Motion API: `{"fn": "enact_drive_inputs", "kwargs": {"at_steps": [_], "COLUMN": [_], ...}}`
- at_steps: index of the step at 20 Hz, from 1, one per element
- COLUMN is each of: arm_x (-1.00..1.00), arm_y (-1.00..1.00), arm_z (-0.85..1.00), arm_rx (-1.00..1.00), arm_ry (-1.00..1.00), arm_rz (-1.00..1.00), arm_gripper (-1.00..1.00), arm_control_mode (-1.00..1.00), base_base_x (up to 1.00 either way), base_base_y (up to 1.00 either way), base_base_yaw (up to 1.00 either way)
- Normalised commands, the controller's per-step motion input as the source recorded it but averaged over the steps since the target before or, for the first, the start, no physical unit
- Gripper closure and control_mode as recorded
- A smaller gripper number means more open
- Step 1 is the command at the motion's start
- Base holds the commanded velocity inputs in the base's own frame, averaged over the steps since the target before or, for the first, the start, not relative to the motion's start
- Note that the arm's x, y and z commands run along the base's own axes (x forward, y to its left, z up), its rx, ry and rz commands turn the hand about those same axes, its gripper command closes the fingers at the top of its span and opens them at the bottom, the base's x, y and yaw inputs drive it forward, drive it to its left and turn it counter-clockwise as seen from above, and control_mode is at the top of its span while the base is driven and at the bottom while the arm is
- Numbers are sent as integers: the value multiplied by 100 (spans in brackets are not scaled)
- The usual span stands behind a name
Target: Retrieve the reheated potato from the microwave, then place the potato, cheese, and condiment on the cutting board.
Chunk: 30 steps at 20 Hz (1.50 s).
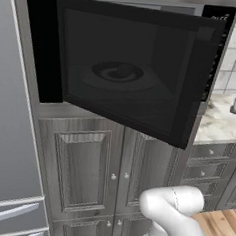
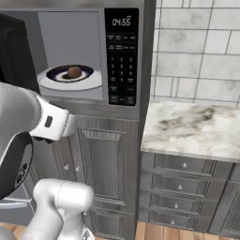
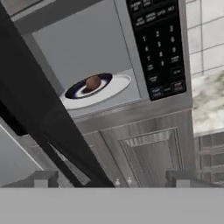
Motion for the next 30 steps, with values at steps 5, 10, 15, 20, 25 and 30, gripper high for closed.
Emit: {"fn": "enact_drive_inputs", "kwargs": {"at_steps": [5,10,15,20,25,30], "arm_x": [43,65,92,68,52,17], "arm_y": [-61,-13,0,27,40,51], "arm_z": [-23,-11,-7,-8,0,0], "arm_rx": [29,32,27,21,20,14], "arm_ry": [-5,-4,0,0,0,0], "arm_rz": [27,28,28,29,29,30], "arm_gripper": [-100,-100,-100,-100,-100,-100], "arm_control_mode": [-100,-100,-100,-100,-100,-100], "base_base_x": [0,0,0,0,0,0], "base_base_y": [0,0,0,0,0,0], "base_base_yaw": [0,0,0,0,0,0]}}
